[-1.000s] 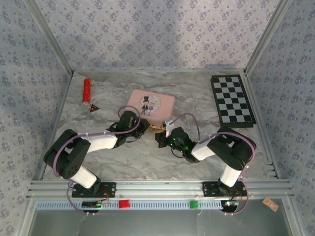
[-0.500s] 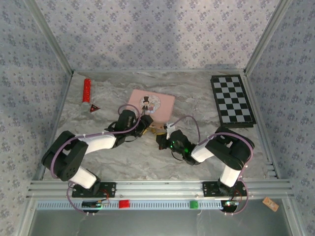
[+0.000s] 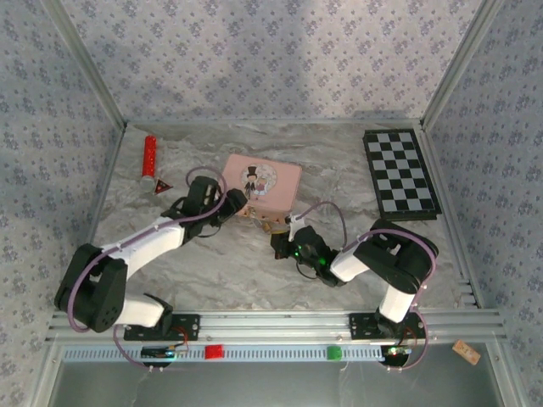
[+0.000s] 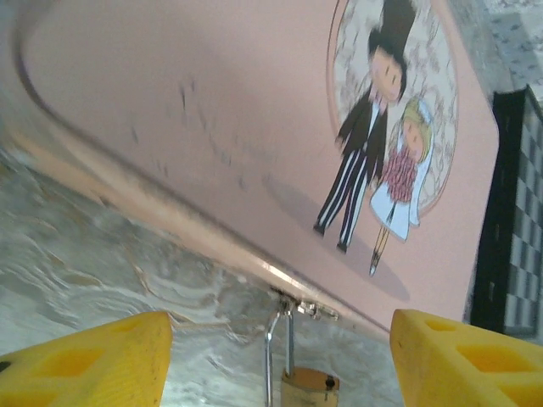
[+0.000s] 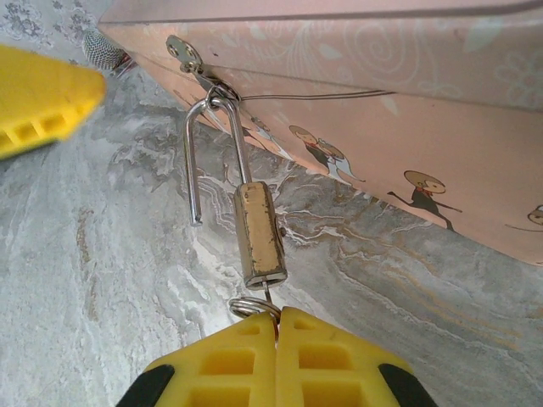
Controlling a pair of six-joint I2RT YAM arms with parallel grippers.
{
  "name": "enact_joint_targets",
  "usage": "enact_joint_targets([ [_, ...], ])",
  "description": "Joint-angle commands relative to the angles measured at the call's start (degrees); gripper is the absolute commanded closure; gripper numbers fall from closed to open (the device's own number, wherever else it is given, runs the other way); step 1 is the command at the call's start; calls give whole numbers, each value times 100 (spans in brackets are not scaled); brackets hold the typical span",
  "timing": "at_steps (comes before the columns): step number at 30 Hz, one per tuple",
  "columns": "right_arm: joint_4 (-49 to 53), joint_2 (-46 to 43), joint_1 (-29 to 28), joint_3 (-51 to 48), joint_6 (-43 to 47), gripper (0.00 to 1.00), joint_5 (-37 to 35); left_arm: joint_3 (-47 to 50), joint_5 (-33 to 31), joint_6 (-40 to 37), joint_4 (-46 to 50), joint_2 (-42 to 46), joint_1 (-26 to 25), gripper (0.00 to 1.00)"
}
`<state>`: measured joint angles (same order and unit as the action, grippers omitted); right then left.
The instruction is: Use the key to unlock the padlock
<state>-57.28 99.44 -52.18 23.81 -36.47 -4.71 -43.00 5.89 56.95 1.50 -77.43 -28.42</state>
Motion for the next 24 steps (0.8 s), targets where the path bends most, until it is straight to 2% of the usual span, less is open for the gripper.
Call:
enact_joint_targets([
  [1,-190,24,-60,17,-314,100,-78,-510,-774,-1116,1235,328,139,30],
  [3,-170,45,-87,27,-352,100,-152,-599,-1039,-1418,1377,379,265,28],
  [6,-161,116,-19,27,-458,100,-219,-540,-1176,-1806,1103,413,608,27],
  [10,-335,285,261,-8,-676,100,-30,-729,-628,-2256,612,-63,1082,25],
  [15,-91,221,520,65,-546,100,-92,-1095,436,-2416,120,-802,1234,26],
  [20,164,198,1042,233,-374,100,46,-1109,659,-2272,-9,-1051,1234,26],
  [24,372,181,1482,385,-141,100,239,-1081,906,-2205,-52,-1221,1193,31],
])
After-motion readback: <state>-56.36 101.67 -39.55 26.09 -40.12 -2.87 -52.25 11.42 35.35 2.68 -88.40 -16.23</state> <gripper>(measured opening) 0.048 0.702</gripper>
